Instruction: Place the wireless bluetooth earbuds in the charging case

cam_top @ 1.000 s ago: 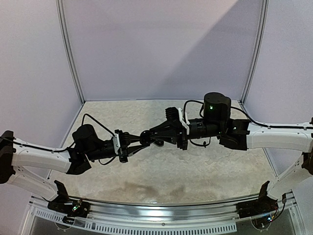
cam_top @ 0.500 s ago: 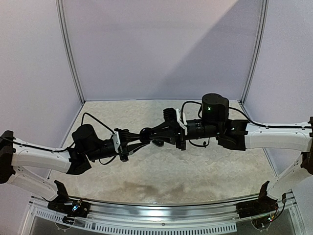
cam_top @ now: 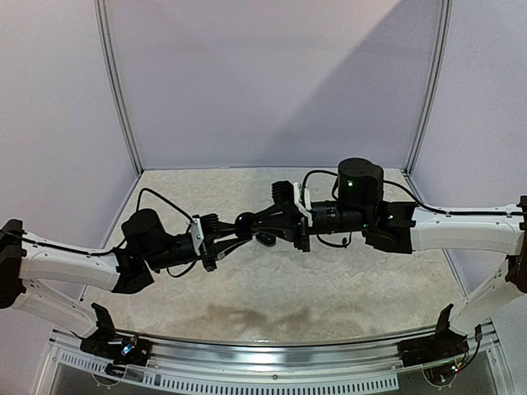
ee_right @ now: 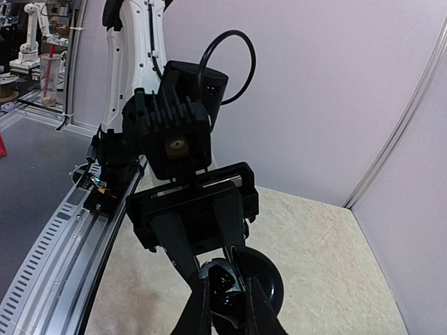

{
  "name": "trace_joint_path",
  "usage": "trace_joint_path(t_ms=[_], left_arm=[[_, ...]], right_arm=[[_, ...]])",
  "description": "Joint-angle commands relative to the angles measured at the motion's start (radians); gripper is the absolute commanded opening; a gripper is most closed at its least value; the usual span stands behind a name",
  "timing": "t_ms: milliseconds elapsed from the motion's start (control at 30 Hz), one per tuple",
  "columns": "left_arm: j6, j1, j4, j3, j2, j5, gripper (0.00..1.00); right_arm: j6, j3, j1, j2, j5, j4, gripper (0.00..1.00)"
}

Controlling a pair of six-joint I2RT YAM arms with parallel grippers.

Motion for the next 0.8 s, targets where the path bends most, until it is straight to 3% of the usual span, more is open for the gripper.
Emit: trace_joint_path(t_ms=[0,300,767], left_arm=[[-0.03,-0.022,0.038,0.029,-0.009,-0.031,0.0],[-0.045,-0.024,0.049,0.036,-0.01,-0.053,0.0],[-0.053,-0.024,0.056,0.031,-0.01,-0.037,0.0]], right_arm=[[0.019,0.018,0.003,0.035,0.066,-0.053,0.07],[0.034,0.043,0.003,0.056,0.111,-0.084,0.16],[0.065,0.049,-0.005,0.065,0.165,-0.061,0.11]])
